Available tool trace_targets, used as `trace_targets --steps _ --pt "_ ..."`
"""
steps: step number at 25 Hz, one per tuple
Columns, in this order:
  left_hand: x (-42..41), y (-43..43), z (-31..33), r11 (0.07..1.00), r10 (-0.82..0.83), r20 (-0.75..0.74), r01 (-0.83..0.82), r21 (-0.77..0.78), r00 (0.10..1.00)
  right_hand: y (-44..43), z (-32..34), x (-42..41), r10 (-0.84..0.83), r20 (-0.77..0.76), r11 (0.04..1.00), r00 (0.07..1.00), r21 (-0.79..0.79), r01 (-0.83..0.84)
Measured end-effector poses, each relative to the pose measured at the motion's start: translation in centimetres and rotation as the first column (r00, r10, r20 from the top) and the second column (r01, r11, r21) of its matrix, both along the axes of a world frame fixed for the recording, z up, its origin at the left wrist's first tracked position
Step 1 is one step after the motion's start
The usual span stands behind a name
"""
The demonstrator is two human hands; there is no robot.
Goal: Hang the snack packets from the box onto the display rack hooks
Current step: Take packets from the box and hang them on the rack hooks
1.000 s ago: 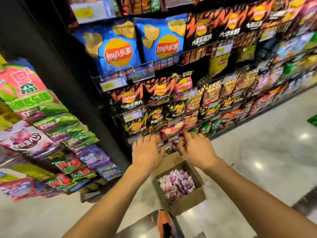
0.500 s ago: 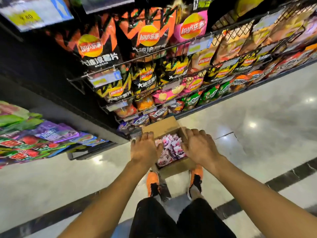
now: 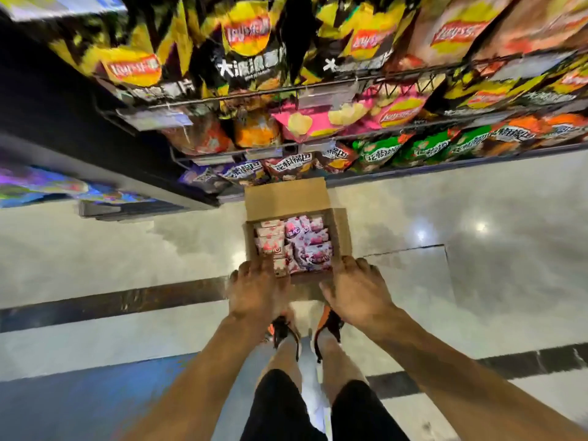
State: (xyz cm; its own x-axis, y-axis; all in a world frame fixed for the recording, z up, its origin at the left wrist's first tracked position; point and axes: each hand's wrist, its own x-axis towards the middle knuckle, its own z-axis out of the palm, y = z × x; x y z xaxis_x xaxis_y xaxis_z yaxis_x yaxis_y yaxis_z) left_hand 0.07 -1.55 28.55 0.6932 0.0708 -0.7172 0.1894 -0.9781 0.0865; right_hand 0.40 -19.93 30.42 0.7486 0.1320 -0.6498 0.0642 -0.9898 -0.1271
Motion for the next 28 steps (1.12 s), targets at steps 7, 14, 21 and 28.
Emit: trace_targets --steps 7,14,21,28 --pt "0.4 -0.9 -14.7 0.998 -0.065 -0.074 0.066 0.013 0.995 -0.3 -15.3 0.2 -0.042 -0.101 0.999 0.994 0.006 0.043" --pt "-0.4 -0.6 -30.8 0.997 -0.075 -0.135 0.076 0.004 0.988 0.3 -31.0 0.1 -0.103 -0.116 0.995 0.988 -0.016 0.102" --pt "-1.3 1.0 -41.1 0.998 0.031 -0.073 -0.026 0.061 0.997 0.4 -41.8 1.4 -0.464 -0.273 0.881 0.842 -0.041 0.472" --pt "-1.5 1.7 -45.3 0.992 0.033 -0.034 -0.028 0.127 0.999 1.2 -46.3 1.5 -0.594 -0.255 0.793 0.763 -0.03 0.608"
